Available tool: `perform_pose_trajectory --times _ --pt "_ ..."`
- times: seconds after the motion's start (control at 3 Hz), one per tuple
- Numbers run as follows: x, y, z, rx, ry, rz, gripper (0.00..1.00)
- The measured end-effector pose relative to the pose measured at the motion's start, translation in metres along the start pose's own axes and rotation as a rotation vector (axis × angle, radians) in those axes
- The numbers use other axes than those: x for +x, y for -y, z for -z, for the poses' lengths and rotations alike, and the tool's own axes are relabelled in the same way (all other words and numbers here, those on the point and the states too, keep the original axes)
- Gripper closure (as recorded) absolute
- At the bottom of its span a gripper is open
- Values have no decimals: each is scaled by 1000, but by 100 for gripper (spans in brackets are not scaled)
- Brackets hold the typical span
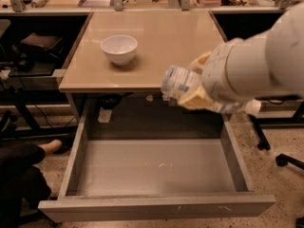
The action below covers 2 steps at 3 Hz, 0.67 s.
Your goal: Place blue plastic bottle into top drawer
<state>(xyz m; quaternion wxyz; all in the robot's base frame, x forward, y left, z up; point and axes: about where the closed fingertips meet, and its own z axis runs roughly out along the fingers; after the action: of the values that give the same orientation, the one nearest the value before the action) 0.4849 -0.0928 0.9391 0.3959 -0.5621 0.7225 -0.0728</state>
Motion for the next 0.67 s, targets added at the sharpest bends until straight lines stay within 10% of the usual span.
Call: perform_pose_trajectory --times 0.67 --pt "27 -40 -27 -60 -52 -2 100"
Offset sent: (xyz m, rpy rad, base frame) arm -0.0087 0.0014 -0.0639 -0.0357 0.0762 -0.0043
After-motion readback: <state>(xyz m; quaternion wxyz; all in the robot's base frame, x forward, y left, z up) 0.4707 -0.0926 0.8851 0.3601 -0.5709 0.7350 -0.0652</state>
